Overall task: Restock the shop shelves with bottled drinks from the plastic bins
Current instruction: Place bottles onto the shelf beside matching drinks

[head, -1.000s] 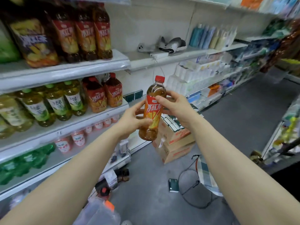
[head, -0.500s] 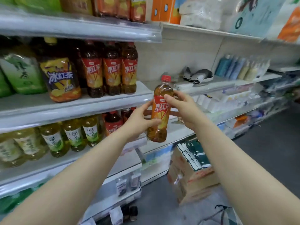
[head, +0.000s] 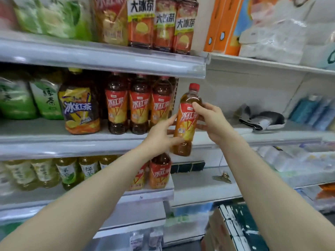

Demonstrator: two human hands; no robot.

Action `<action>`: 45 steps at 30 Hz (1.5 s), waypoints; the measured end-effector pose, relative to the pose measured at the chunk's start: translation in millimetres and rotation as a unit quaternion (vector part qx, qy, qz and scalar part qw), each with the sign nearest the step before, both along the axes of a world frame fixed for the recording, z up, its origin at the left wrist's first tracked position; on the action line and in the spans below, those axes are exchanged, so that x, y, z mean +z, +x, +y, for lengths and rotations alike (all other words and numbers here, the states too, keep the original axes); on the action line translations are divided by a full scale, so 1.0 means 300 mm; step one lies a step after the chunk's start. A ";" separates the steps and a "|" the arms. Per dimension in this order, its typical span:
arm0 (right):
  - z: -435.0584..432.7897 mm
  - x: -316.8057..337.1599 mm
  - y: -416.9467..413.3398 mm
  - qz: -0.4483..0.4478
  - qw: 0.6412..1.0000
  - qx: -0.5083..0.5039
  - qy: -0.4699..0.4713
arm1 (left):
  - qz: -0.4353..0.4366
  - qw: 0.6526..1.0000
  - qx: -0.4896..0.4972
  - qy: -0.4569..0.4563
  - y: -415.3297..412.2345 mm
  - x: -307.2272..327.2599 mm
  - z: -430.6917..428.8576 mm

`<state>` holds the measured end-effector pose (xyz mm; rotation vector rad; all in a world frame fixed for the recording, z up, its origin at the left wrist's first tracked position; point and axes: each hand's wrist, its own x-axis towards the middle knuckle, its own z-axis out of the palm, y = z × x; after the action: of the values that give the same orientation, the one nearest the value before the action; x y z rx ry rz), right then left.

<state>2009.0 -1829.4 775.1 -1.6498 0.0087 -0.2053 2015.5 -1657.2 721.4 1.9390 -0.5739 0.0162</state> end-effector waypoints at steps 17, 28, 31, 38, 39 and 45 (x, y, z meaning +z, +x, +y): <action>-0.051 0.039 0.290 -0.110 0.990 0.089 -0.021 | -0.082 0.992 0.097 0.006 0.113 -0.040 -0.064; -0.064 -0.016 0.326 -0.106 0.985 0.135 -0.011 | -0.047 0.996 0.081 0.010 0.114 -0.100 -0.103; -0.071 -0.016 0.317 -0.103 0.984 0.144 -0.001 | -0.047 0.995 0.090 0.003 0.119 -0.109 -0.103; -0.066 -0.094 0.297 -0.030 0.989 0.141 -0.026 | -0.044 0.994 0.096 -0.003 0.119 -0.108 -0.106; -0.063 -0.101 0.294 -0.031 0.990 0.136 -0.025 | -0.045 0.994 0.095 0.000 0.118 -0.107 -0.106; -0.057 -0.100 0.278 -0.032 0.990 0.128 -0.047 | -0.047 0.995 0.085 0.007 0.098 -0.114 -0.091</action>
<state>2092.5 -1846.6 744.9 -1.7184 -0.2635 -0.0643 2045.0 -1684.4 687.2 2.0032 -0.4689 0.2127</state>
